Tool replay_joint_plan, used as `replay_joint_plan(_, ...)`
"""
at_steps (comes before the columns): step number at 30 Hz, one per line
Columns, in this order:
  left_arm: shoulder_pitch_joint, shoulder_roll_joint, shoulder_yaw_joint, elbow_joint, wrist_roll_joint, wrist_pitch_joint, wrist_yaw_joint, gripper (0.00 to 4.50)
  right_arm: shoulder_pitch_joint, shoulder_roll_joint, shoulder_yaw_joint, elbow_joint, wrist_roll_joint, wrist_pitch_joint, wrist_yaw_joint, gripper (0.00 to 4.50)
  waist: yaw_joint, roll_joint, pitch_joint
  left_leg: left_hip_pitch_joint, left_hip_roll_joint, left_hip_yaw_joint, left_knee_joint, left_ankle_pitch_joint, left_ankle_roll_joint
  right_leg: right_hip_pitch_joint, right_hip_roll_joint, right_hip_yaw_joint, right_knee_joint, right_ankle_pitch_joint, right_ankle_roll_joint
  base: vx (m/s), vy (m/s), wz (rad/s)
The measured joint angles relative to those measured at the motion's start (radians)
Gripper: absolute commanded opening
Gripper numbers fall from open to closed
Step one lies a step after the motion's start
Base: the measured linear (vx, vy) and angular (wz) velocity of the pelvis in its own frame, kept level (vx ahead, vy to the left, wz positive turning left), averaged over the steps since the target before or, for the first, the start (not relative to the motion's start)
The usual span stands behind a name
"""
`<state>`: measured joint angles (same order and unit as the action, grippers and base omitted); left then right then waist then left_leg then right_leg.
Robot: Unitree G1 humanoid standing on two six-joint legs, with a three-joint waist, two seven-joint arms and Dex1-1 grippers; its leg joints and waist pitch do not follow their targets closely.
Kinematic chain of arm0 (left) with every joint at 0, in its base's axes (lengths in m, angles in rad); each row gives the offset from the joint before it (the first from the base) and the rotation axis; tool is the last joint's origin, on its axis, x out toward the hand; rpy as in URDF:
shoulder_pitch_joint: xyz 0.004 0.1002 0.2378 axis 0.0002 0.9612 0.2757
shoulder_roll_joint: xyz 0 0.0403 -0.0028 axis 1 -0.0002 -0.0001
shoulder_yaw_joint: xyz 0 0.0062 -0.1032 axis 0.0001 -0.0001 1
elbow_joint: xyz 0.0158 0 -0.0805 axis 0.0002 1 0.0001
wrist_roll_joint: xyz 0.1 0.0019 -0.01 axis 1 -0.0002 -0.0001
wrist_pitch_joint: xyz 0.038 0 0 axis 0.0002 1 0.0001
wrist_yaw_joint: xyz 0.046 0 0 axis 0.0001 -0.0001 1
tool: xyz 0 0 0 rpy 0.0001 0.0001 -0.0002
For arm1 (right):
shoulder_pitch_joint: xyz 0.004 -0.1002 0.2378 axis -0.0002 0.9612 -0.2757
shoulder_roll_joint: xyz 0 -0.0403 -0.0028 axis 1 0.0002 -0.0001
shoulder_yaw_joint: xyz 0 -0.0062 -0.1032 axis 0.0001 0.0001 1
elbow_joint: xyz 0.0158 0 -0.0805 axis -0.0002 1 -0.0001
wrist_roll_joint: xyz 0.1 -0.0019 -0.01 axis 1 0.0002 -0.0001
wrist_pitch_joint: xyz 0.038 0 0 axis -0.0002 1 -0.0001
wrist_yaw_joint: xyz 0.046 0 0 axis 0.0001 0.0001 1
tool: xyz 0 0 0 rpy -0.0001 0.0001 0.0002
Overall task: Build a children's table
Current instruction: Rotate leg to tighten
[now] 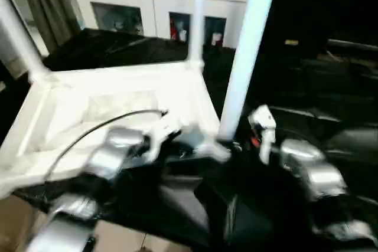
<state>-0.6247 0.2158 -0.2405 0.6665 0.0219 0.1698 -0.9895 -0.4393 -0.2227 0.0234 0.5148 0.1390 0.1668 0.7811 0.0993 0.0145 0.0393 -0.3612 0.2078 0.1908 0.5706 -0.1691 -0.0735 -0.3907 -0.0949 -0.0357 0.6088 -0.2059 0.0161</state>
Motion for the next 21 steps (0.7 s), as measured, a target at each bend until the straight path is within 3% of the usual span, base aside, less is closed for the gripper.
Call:
replay_joint_plan(4,-0.035,-0.055,0.008,0.064,0.012,0.007,0.105,0.00,-0.017,0.069,-0.036,0.037,-0.032,-0.017,-0.177,2.04,-0.007,0.001,0.000,0.008,-0.001,-0.002,0.000,0.000,0.000,0.007,0.000,0.000,0.000,-0.001,0.001,0.000,0.000,0.00)
replay_joint_plan(10,-0.073,-0.114,0.028,0.132,0.022,0.007,0.201,0.00,-0.055,0.121,-0.062,0.099,-0.068,-0.058,-0.329,2.03,-0.010,0.008,-0.004,0.008,-0.001,-0.002,-0.002,0.000,0.000,0.008,0.000,0.000,-0.002,-0.001,0.001,0.000,0.000,0.00)
replay_joint_plan(11,-0.075,-0.116,0.030,0.136,0.022,0.004,0.202,0.00,-0.060,0.124,-0.064,0.108,-0.068,-0.064,-0.332,2.56,-0.010,0.008,-0.004,0.007,-0.001,-0.002,-0.003,0.000,0.000,0.008,0.000,0.000,-0.002,-0.001,0.001,0.000,0.000,0.00)
replay_joint_plan(12,-0.075,-0.116,0.030,0.136,0.022,0.002,0.203,0.00,-0.063,0.125,-0.065,0.111,-0.066,-0.065,-0.332,2.70,-0.010,0.008,-0.004,0.007,-0.001,-0.003,-0.003,0.000,0.000,0.008,0.000,-0.001,-0.002,-0.001,0.001,0.000,0.000,0.00)
replay_joint_plan(15,-0.075,-0.114,0.033,0.136,0.021,-0.002,0.197,0.00,-0.064,0.128,-0.073,0.110,-0.047,-0.061,-0.304,2.76,-0.010,0.009,-0.005,0.008,-0.001,-0.003,-0.005,0.000,0.000,0.007,0.000,-0.001,-0.002,0.001,-0.001,0.000,0.000,0.00)
replay_joint_plan(16,-0.074,-0.113,0.033,0.135,0.021,-0.003,0.191,0.00,-0.064,0.124,-0.074,0.109,-0.045,-0.061,-0.291,3.07,-0.010,0.009,-0.005,0.008,-0.001,-0.003,-0.006,0.000,0.000,0.007,0.000,-0.001,-0.002,0.001,-0.001,0.000,0.000,0.00)
replay_joint_plan(21,-0.040,-0.075,0.032,0.076,0.012,-0.003,0.117,0.00,-0.058,0.064,-0.058,0.095,-0.030,-0.057,-0.108,3.48,-0.010,0.009,-0.005,0.007,-0.001,-0.002,-0.010,0.000,0.000,0.006,0.000,-0.002,-0.002,-0.001,0.002,0.000,0.000,0.00)
